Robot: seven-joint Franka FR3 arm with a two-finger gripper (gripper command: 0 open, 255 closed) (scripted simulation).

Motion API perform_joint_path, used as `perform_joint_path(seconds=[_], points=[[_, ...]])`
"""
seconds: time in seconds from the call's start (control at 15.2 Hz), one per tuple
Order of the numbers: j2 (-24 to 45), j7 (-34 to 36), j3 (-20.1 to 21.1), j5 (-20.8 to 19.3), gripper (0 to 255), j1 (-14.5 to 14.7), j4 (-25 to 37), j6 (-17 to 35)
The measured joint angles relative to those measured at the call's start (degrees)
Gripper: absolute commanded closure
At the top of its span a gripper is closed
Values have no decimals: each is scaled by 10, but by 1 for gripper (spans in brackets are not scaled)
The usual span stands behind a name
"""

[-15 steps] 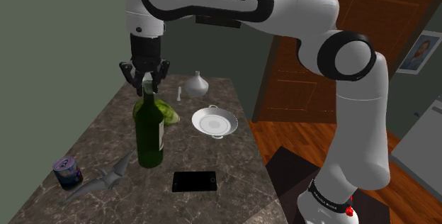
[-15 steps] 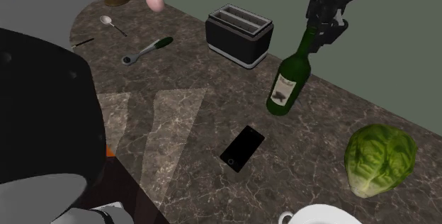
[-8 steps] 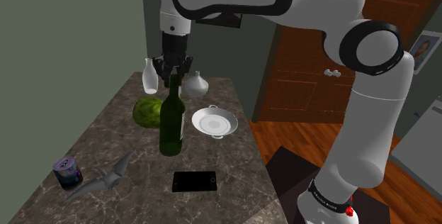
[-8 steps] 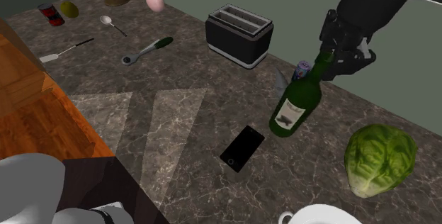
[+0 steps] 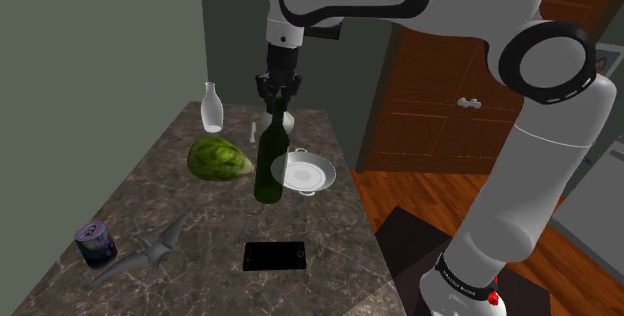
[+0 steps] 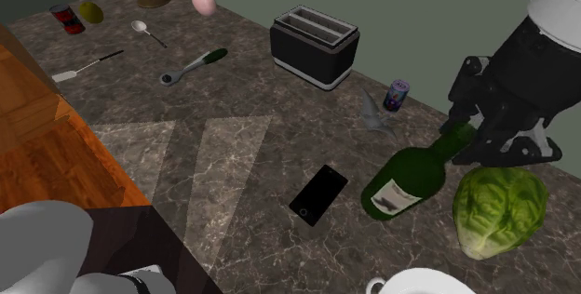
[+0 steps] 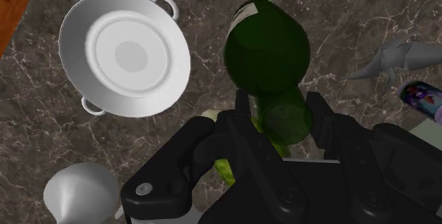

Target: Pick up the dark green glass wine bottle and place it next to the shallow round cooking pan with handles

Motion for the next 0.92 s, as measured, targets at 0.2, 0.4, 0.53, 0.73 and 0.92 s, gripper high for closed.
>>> perform_joint_path(seconds=[0.2,0.4,0.53,0.73,0.92], points=[[-21,-41,-18,7,255,-21,-26,3],[-35,-84,-39,11,255,-44,-42,4],[-40,-112,-53,12,255,-57,-45,0],[-48,-154,-74,13,255,-78,-55,0],[-45,-190,-93,12,255,-96,-48,-6]])
